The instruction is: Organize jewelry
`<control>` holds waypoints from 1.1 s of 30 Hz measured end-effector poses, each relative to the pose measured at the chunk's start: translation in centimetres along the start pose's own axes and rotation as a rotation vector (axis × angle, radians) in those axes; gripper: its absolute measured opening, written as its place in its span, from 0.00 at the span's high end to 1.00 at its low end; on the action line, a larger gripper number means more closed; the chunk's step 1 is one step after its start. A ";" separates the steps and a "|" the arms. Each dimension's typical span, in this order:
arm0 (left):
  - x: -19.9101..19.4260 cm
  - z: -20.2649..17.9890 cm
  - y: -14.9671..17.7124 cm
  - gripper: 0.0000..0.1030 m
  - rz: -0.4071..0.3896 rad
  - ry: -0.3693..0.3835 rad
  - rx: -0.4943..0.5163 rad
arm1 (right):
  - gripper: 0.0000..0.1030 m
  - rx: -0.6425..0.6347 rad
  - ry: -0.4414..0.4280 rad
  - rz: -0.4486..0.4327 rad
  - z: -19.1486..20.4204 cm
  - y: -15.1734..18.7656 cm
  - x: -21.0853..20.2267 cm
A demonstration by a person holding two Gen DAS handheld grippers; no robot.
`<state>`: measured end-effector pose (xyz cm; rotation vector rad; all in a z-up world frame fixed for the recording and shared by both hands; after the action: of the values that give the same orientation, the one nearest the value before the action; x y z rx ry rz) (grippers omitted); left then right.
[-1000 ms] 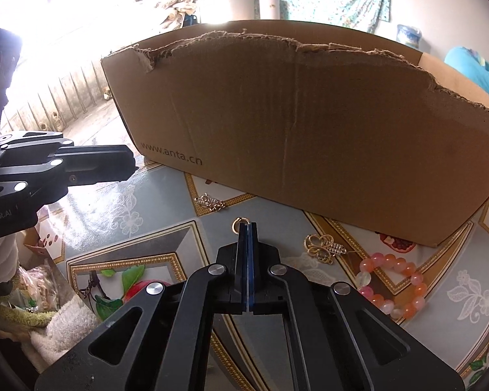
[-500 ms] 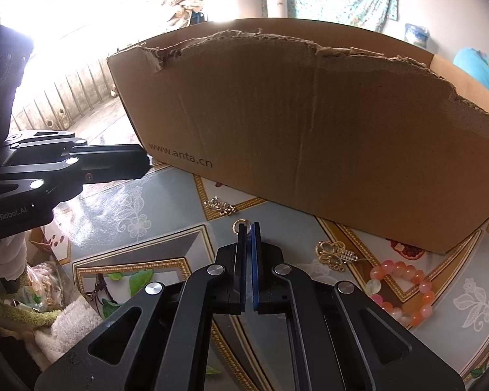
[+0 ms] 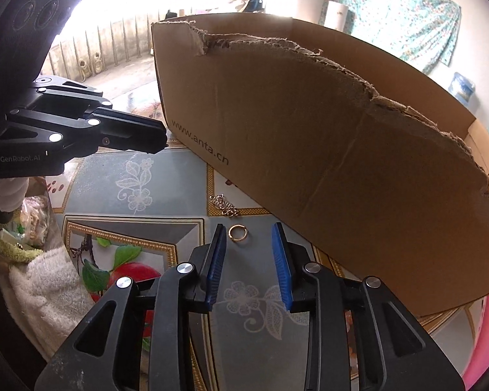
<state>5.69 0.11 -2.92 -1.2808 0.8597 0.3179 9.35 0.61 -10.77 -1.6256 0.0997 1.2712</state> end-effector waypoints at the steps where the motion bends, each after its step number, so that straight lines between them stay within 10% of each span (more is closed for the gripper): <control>1: 0.0 0.0 0.0 0.94 0.001 -0.002 -0.001 | 0.73 -0.018 -0.017 0.010 0.2 0.0 0.0; 5: 0.0 0.2 0.2 0.94 0.005 -0.005 -0.006 | 0.91 -0.024 -0.073 0.021 -0.5 -1.4 1.1; 23: -2.8 -0.8 -0.6 0.94 -0.045 -0.009 0.021 | 1.00 0.090 -0.056 -0.103 -2.4 0.6 -4.8; 33: -3.3 -2.0 -0.5 0.94 -0.051 -0.012 0.032 | 0.69 0.288 0.019 -0.146 -3.9 1.3 -2.5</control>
<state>3.11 -1.06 -0.32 -1.2676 0.8174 0.2706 10.08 -4.10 -10.09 -1.3719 0.1647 1.0768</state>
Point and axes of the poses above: each gripper's, at about its wrist camera, not at the fingertips, and x roughly the way its jaws point, z to its left, y to its underside, the point moved 4 cm from there along x, roughly the way its jaws point, and after that the axes turned 15 degrees about -y, right-handed, at the moved point
